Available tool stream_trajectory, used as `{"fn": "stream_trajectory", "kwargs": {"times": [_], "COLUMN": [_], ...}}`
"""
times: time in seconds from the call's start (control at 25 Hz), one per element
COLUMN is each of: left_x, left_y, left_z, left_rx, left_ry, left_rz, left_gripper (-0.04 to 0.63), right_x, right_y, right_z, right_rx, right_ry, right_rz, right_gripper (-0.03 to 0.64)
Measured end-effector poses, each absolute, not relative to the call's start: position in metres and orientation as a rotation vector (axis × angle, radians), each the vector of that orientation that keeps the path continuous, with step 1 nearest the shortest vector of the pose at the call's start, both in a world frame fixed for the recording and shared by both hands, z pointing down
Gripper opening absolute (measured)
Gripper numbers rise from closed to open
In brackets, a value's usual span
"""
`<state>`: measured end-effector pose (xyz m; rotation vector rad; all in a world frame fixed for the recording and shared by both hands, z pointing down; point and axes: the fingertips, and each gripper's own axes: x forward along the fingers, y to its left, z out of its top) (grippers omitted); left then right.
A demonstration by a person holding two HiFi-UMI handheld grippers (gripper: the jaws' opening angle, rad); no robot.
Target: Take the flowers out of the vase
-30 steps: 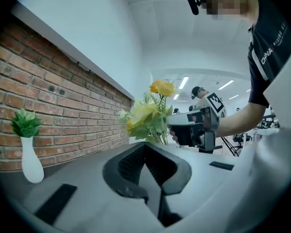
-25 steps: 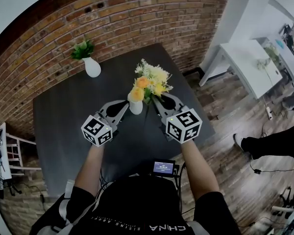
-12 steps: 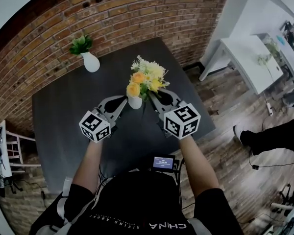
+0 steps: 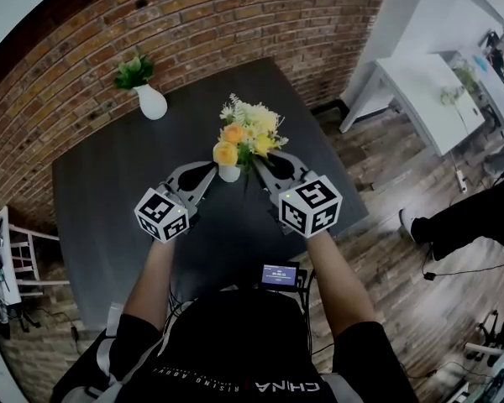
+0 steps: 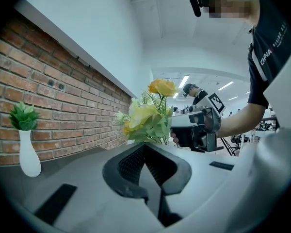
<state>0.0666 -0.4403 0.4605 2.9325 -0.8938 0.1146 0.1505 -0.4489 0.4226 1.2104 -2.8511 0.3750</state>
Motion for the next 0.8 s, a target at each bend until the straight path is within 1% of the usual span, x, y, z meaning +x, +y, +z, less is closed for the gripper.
{"fn": "stream_trajectory", "kwargs": {"times": [0.8], "left_x": [0.0649], "left_y": [-0.4393], "left_z": [0.4638], "left_rx": [2.923], "left_ry": [-0.909], "left_rz": [0.135], "left_gripper": [0.002], "right_x": [0.1527], "right_y": [-0.4483], "right_z": [0.4222], "right_rx": [1.207], "right_ry": [-2.869], "right_rz": [0.381], "right_gripper": [0.021]}}
